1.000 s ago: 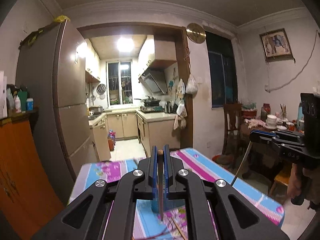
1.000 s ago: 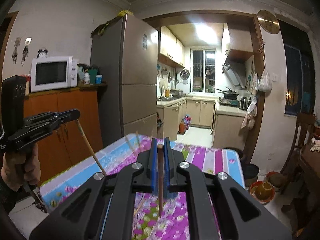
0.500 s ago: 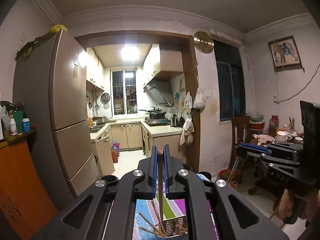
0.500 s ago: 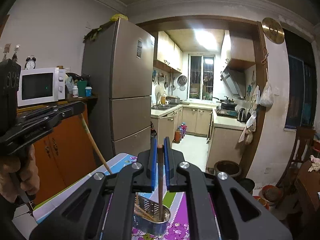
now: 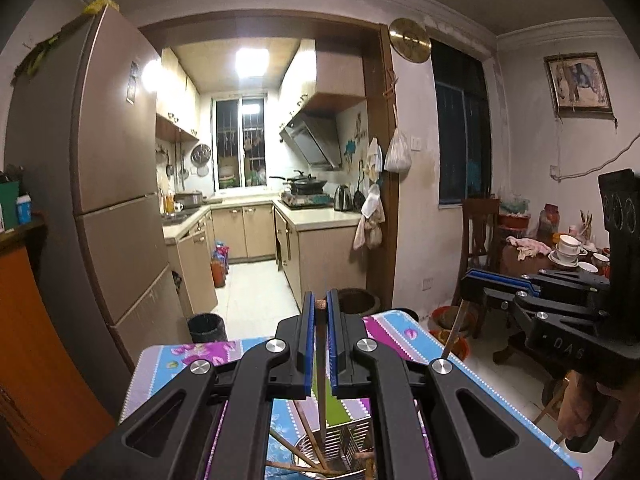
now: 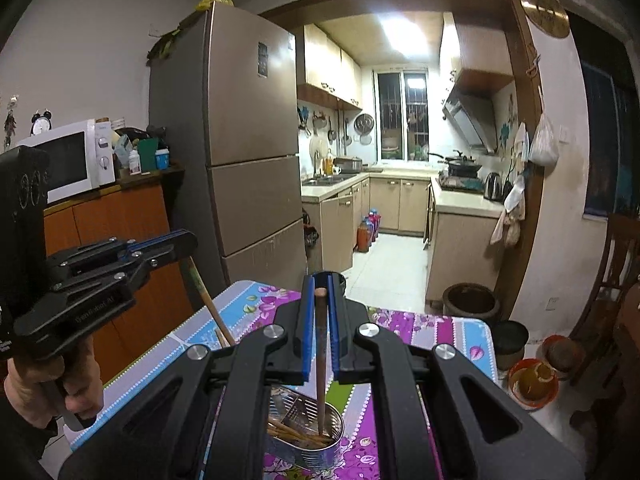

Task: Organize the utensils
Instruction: 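Lower the left chopstick into the holder and open while the right gripper releases its own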

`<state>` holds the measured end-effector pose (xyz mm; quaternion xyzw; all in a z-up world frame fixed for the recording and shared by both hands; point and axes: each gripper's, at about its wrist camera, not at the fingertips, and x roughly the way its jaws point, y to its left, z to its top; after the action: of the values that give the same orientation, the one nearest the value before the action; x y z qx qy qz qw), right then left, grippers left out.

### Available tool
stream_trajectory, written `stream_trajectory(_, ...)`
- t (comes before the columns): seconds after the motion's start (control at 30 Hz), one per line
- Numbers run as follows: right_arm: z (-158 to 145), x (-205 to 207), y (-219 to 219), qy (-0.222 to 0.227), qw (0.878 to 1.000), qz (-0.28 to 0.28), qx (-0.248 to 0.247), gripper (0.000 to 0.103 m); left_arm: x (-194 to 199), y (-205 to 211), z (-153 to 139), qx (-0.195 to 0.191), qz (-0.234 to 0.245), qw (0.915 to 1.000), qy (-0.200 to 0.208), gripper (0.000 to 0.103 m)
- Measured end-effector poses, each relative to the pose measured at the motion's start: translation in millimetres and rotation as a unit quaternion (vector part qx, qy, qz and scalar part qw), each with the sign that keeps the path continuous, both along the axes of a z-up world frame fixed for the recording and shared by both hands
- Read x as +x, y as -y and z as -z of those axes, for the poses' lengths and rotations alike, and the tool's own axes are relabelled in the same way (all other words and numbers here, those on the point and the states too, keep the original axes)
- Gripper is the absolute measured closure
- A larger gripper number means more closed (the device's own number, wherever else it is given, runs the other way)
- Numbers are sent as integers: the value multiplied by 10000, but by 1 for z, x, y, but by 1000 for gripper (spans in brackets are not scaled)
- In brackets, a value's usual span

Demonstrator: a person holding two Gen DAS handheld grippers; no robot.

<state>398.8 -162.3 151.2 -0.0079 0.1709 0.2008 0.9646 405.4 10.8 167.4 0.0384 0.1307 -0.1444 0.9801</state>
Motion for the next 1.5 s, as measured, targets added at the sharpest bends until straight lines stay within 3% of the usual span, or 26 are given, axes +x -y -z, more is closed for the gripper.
stream_trajectory(0.37,27,24,-4,-324,9995,-11,-23,98,24,7,33,103,92,9994,-314,96)
stream_trajectory(1.07,51,40,-17,-706,9974,-152,-30,97,51,-6,59,72,-140,9970,-752,95)
stream_trajectory(1.1,50,40,-17,-695,9975,-147,-20,94,52,-7,59,58,-155,9970,-757,93)
stream_trajectory(1.17,49,39,-15,-656,9978,-126,21,79,52,-7,57,32,-188,9971,-741,80)
stream_trajectory(1.23,47,37,-13,-580,9982,-106,85,57,52,-8,57,18,-246,9973,-696,67)
stream_trajectory(1.37,44,34,-9,-494,9986,-63,153,50,51,-13,55,-36,-345,9972,-658,53)
stream_trajectory(1.5,46,31,-7,-431,9990,-22,153,35,48,-17,53,-33,-442,9974,-574,38)
